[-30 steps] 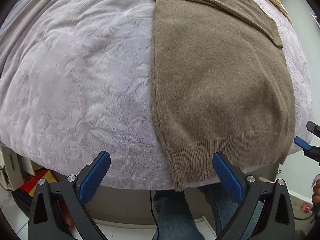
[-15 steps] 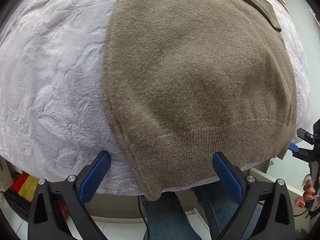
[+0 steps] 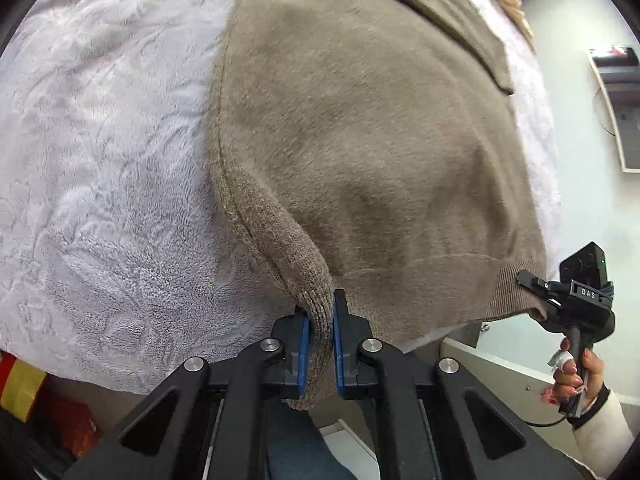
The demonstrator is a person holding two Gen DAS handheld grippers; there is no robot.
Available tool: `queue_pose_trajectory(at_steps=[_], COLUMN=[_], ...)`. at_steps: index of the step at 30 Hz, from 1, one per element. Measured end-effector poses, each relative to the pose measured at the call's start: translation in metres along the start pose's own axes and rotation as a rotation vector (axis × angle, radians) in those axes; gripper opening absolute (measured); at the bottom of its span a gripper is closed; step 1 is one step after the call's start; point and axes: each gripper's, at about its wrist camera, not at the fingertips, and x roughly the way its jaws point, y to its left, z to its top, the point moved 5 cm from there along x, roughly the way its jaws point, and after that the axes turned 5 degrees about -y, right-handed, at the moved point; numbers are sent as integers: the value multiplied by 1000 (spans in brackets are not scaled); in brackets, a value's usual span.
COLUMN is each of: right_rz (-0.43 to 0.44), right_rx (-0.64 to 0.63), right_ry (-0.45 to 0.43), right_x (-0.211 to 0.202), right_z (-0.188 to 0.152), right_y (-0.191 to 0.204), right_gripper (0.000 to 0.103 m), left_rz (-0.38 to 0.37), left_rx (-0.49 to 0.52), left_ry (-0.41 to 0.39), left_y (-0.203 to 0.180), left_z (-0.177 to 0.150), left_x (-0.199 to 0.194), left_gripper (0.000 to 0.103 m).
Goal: Fold small clothes
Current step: 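Grasp the hem corners with both tools and lift them, then fold the held hem up over the collar and open both tools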
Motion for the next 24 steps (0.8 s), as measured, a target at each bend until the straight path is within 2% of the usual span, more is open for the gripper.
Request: queue_pose_trajectory(at_steps=[4,6,12,15,18,21,24], right_rz=[187,262,438,462,449,403,355], right_rx=[9,12,-40,-92,-127,-136,-106], right_ry=[-50,-71,-136,-135,-124,-113,-85], right_x=[-13,-20,-35,-33,-23,-5,15], right_z=[1,6,49,87,131,178,224], right_y=[24,39,103,135,159,173,170], right_gripper=[8,8,8,8,8,8,8], left_rz=[-60,-87,-111,-87,-50,15,95], left_rx=[33,45,71,69,40,33,30], left_ry=[-56,-95,-220,-283,-326,-335,-304], left_y=[-2,-8,-24,-40,-42,-42,-42], left_z=[11,29,84,133,180,219,249], left_x=[-36,-54,-91,-97,-96,-84,-61], left_gripper=[11,11,11,11,11,11,11])
